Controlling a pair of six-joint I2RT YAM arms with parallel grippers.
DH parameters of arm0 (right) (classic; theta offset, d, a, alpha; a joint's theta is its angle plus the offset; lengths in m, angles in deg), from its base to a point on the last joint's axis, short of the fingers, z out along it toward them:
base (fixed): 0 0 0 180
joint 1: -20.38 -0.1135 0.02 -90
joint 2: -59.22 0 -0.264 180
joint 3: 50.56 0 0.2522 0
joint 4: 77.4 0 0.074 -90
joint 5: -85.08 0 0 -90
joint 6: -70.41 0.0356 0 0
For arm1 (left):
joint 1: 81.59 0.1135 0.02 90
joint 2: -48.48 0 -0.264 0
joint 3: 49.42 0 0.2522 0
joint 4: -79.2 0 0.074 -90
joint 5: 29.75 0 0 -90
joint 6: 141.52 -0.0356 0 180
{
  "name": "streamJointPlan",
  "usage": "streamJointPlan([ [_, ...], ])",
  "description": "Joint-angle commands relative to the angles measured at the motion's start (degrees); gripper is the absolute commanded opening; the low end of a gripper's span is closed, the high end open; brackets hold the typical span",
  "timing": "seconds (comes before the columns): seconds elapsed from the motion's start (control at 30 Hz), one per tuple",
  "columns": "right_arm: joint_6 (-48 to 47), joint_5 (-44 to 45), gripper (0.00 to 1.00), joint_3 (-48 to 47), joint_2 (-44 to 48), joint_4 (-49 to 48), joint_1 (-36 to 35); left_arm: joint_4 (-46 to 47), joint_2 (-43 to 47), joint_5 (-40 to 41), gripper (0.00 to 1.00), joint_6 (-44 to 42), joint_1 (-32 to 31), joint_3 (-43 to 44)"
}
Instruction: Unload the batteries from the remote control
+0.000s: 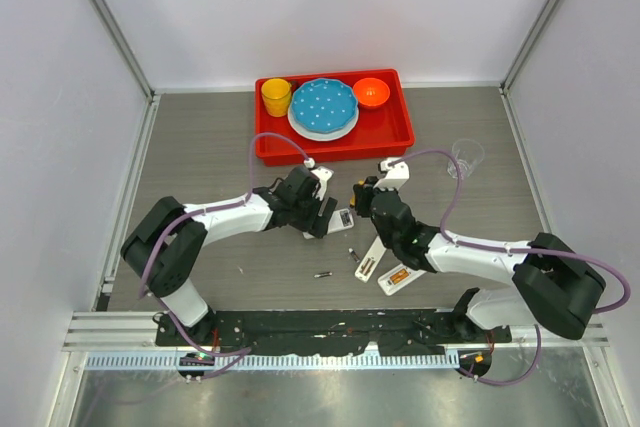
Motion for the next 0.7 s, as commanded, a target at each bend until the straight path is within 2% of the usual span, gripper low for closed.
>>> streamJointPlan([
  [0.0, -1.3, 3.4, 0.01, -1.8, -0.9, -4.4, -0.3, 2.4, -0.9, -2.2, 0.77, 0.1, 0.0, -0.5],
  [0.43, -0.3, 3.0, 0.01, -1.4, -5.9, -3.3, -1.0, 3.0, -1.6, -3.2, 0.75, 0.9, 0.0, -0.7],
  [0.67, 6.5, -0.7, 0.01, 1.2, -8.7, -4.8, -0.3, 5.5, -3.0, -5.2, 0.67, 1.3, 0.0, -1.9],
])
